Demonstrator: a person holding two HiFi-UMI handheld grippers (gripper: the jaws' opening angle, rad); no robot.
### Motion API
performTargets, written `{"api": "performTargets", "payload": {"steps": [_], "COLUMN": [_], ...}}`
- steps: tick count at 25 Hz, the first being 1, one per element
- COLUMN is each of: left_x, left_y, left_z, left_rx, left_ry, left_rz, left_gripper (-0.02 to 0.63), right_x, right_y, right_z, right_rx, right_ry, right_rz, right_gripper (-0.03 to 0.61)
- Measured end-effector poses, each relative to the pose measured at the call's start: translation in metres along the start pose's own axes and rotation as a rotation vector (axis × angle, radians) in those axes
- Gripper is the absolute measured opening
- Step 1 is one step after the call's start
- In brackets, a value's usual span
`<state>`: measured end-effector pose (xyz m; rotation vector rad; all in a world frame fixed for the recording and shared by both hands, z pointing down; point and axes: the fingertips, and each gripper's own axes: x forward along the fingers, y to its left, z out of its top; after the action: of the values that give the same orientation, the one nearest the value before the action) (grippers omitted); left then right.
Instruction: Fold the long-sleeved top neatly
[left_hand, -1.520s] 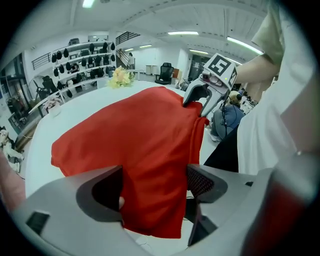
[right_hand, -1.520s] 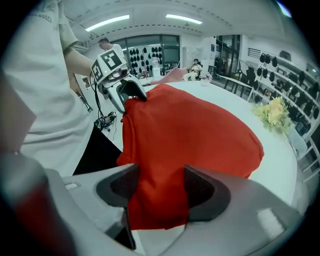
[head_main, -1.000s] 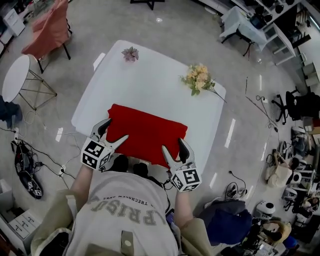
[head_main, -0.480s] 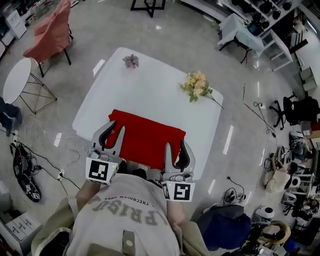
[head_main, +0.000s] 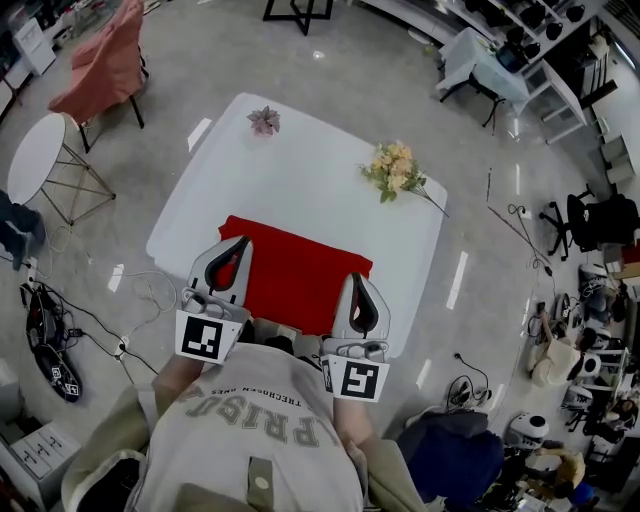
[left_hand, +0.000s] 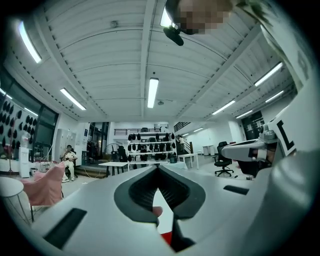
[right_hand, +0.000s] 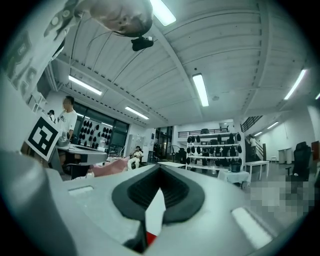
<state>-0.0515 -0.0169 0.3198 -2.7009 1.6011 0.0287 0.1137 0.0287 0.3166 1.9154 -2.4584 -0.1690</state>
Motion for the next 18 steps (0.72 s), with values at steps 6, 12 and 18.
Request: {"api": "performTargets", "payload": {"steps": [6,12,18], "left_x": [0.004,0.008,0.004], "left_y": [0.006,0.004,0.002], "left_z": [0.007,0.011,0.008], "left_rx": [0.02,0.046,0.051], "left_ry": [-0.025,-0.04,-0.034], "left_rz": [0.015,0.007,0.003], "left_gripper": [0.011,0.011,0.011], "right_x": [0.004,0.009,0.003], "right_y": [-0.001,0.002,-0.008], "right_z": [0.009,-0.004,-0.001], "right_rx": [-0.007,-0.012,-0.014], "right_ry": [-0.028,0.034,0.033], "right_rz": [-0.011,0.029,-0.021], "right_gripper": [0.0,0.0,0.0]}}
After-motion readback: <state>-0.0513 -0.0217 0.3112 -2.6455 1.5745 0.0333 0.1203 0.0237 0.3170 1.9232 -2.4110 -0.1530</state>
